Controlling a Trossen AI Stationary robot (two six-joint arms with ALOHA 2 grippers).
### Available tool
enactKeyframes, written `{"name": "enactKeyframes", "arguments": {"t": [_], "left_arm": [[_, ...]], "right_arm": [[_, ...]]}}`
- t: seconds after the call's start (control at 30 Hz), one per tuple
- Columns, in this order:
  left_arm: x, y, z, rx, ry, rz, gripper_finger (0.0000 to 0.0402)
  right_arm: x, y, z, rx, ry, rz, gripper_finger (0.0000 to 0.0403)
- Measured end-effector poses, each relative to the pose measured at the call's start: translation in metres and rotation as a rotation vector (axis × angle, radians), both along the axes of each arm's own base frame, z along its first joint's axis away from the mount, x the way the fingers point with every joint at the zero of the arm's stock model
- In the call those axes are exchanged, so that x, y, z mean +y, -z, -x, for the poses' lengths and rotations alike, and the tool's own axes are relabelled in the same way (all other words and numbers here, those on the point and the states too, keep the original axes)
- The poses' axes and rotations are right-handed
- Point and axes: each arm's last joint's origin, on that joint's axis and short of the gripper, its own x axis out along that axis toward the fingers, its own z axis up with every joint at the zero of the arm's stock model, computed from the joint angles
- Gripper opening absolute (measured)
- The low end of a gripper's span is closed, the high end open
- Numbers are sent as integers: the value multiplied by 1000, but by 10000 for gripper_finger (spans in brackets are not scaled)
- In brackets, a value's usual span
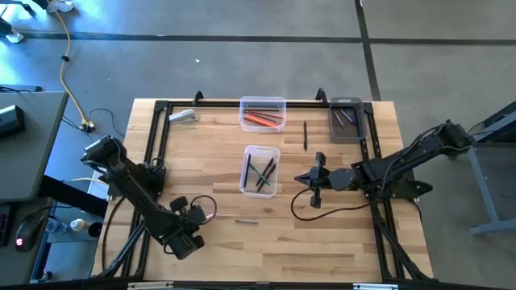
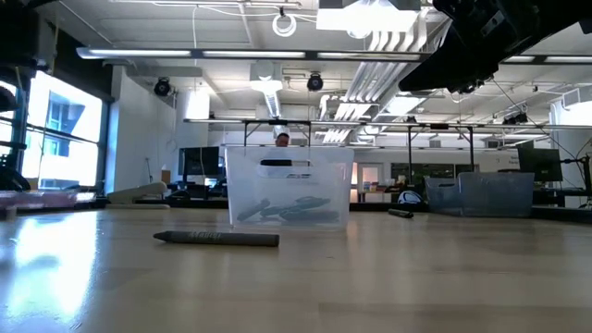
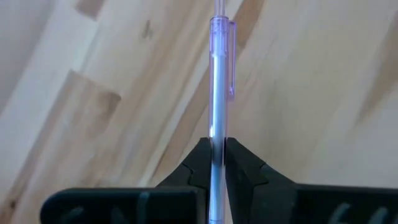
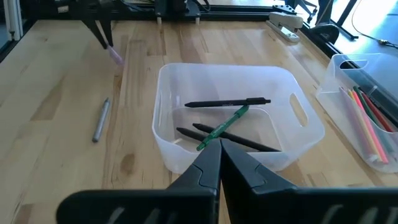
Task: Sort crayons/erasers/pens/pencils in bins
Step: Put the purple pen into the bottom transparent bin
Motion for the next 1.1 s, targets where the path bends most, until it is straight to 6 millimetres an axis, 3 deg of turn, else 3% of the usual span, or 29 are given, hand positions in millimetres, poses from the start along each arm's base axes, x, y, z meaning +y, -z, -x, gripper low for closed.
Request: {"name": "enactKeyframes", "arguments": {"t": [0.43, 0.77, 1.1], "left_arm": [[27, -58, -3, -322, -12, -29, 11], [73, -82, -57, -554, 47, -98, 11], [144, -95, -98, -725, 3, -135, 11]], "right_arm": [[0, 0, 0, 3, 0, 1, 0], [0, 0, 0, 3, 1, 0, 0], [0, 0, 0, 3, 0, 1, 0]]}}
